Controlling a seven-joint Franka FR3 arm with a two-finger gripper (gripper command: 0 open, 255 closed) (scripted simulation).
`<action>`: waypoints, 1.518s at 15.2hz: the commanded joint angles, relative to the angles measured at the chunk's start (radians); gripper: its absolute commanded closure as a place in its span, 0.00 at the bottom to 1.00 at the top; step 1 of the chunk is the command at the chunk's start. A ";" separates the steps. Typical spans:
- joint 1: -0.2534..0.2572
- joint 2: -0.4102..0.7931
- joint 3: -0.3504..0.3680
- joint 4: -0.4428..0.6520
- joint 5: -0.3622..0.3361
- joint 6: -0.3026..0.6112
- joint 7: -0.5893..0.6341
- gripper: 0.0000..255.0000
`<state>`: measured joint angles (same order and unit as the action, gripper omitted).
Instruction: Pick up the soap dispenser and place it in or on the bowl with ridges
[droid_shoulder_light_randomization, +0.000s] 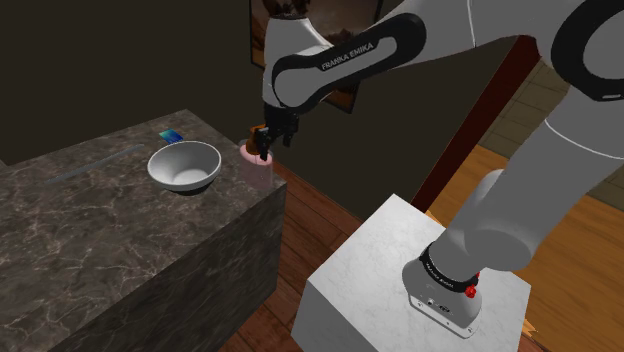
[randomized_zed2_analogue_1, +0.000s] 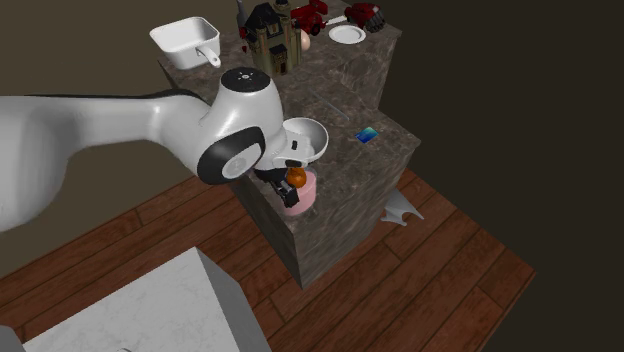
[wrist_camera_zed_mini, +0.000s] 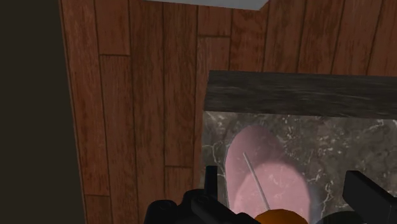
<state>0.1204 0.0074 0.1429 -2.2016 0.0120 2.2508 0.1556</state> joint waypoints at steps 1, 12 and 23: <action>0.008 0.071 0.008 0.050 -0.017 0.036 0.017 0.00; 0.012 0.141 0.006 0.025 -0.032 0.131 0.028 0.00; 0.012 0.140 0.006 0.024 -0.032 0.131 0.028 1.00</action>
<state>0.1326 0.1461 0.1488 -2.1769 -0.0199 2.3818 0.1840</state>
